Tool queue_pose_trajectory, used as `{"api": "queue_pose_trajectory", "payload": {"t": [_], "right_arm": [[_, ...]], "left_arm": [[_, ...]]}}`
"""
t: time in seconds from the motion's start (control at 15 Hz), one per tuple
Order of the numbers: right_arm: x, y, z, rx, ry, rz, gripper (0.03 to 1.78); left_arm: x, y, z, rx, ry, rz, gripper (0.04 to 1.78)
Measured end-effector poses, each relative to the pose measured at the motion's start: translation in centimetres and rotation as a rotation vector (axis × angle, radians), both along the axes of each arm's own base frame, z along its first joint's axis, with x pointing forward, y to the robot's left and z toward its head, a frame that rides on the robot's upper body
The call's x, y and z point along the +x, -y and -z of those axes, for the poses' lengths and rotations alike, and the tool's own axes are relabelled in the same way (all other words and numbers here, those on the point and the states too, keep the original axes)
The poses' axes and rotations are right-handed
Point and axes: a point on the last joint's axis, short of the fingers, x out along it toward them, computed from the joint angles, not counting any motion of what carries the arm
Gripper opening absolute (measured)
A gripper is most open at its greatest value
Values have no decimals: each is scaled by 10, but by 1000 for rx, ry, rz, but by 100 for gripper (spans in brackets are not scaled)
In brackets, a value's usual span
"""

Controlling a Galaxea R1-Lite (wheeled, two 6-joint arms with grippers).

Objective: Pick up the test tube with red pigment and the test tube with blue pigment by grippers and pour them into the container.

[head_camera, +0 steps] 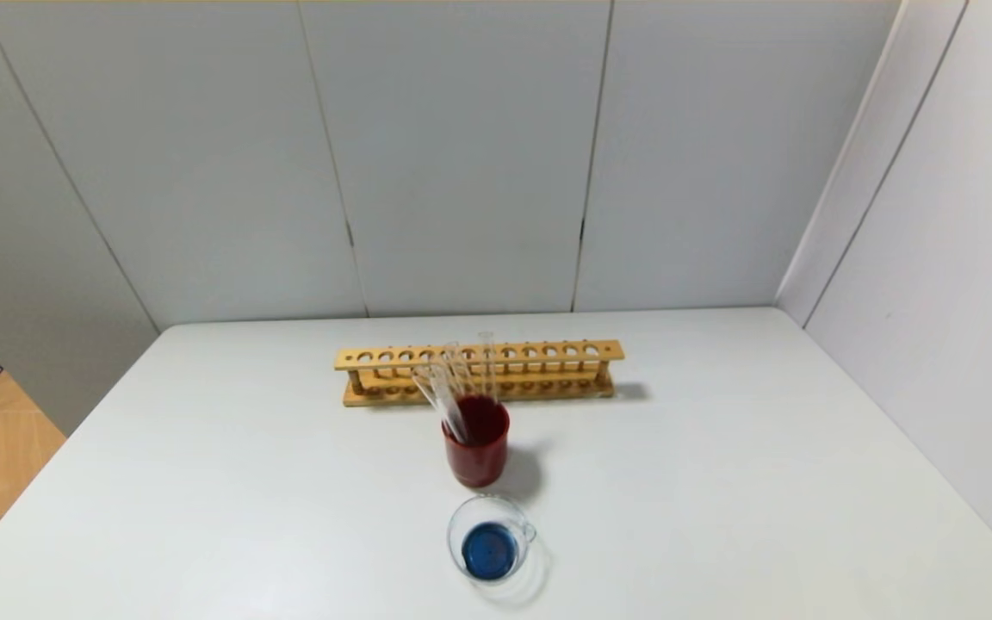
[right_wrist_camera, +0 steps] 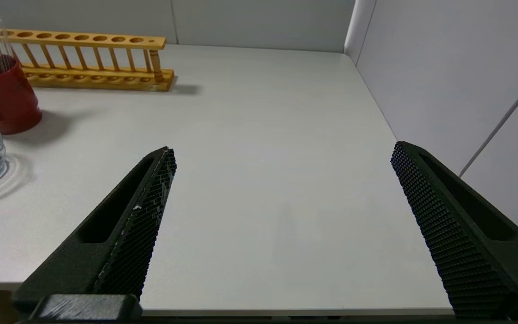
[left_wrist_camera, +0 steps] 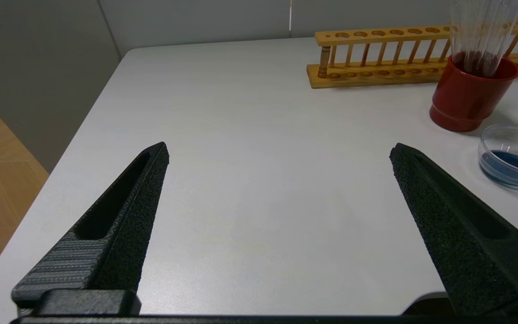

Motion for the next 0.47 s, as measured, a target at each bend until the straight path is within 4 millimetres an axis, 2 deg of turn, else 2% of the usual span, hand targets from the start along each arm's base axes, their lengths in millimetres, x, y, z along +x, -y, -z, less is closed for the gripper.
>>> {"api": "queue_pose_trajectory", "payload": {"t": [0.47], "right_arm": [[0,0,0,-2,-1,1,174]], "left_arm": [[0,0,0,0,0,0,174]]}}
